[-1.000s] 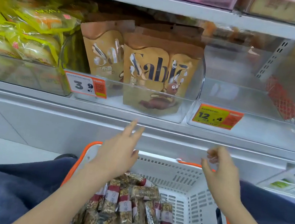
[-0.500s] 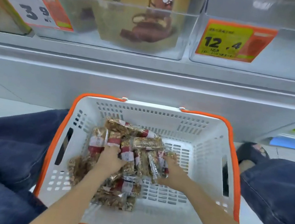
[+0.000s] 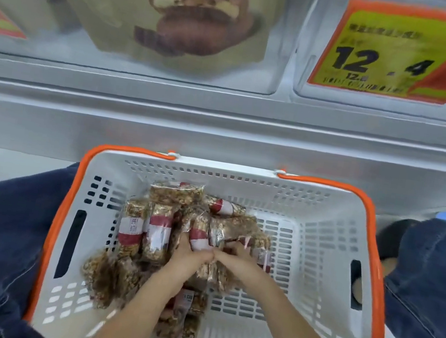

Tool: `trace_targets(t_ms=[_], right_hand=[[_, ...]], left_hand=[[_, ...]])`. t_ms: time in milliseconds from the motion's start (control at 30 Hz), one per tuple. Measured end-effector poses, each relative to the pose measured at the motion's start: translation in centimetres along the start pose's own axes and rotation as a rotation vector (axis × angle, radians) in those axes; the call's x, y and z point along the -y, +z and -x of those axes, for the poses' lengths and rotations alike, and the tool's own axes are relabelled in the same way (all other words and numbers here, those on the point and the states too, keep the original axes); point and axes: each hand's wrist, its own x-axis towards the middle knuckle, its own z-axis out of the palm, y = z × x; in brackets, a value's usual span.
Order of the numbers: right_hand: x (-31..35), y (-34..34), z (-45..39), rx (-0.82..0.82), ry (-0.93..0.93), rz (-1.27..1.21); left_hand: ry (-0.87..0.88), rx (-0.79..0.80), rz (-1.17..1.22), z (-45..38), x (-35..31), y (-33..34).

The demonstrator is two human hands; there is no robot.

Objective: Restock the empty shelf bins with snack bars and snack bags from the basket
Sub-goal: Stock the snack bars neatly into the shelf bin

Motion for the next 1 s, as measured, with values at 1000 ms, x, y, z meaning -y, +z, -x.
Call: trace_targets(t_ms=[1000], right_hand=[[14.1, -23.7, 41.3, -1.16, -1.091, 0.627]], left_hand=[[1.314, -0.235, -0.73, 36.5, -31.4, -0.3]])
